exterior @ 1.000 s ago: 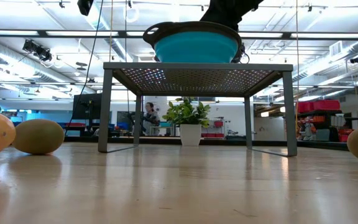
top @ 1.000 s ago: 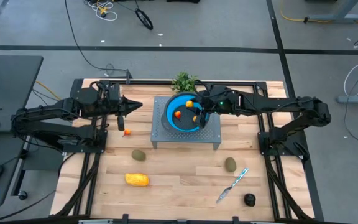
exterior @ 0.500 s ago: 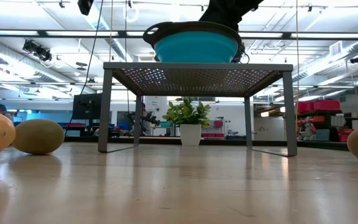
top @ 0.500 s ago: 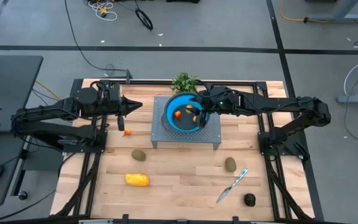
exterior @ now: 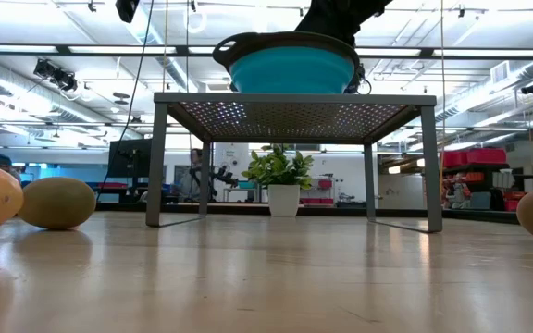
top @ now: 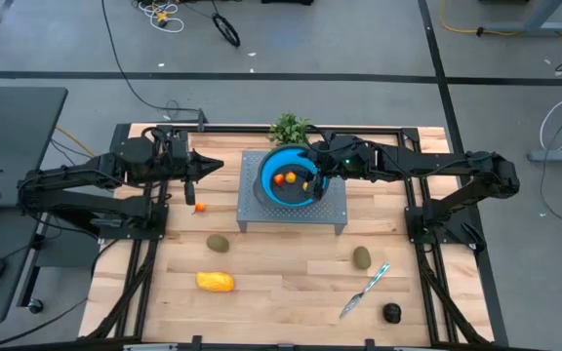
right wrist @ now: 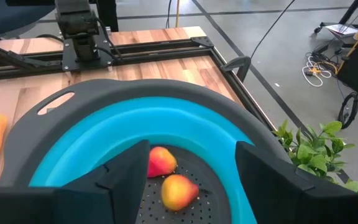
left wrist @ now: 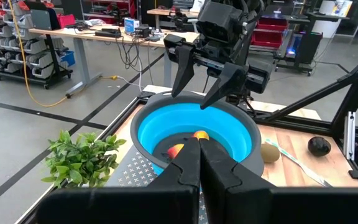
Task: Pick & Place Fruit
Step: Put the orange pear into the strainer bowl on the shelf
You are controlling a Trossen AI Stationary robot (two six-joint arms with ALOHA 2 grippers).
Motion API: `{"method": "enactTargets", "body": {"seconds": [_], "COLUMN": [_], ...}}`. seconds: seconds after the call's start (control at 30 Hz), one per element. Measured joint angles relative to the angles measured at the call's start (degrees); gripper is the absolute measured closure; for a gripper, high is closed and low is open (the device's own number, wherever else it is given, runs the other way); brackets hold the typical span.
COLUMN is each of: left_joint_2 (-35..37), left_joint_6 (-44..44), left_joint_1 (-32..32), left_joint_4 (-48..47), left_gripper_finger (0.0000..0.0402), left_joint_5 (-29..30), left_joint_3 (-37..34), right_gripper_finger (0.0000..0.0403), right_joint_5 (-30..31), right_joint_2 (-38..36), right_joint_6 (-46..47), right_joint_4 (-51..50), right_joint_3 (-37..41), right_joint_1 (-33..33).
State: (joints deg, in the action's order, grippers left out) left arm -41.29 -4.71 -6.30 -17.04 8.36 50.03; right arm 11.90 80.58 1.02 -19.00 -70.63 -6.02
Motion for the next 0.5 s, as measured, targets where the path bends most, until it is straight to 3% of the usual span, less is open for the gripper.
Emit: {"method": "enactTargets", "body": {"seconds": [0.5], "left_joint_2": [-0.01], "left_joint_6": [-0.46], "left_joint_1": [0.0], "left_joint_4": [-0.02], "left_gripper_finger": [0.0399], "left_joint_5": [0.0], "left_joint_3": [0.01], "right_gripper_finger": [0.0164], "right_joint_5": [-1.96], "right_joint_2": [-6.53], "right_joint_6": [-0.45], "right_joint_4": [-0.13], "right_joint_3": [0.04], "right_joint_1": [1.56]}}
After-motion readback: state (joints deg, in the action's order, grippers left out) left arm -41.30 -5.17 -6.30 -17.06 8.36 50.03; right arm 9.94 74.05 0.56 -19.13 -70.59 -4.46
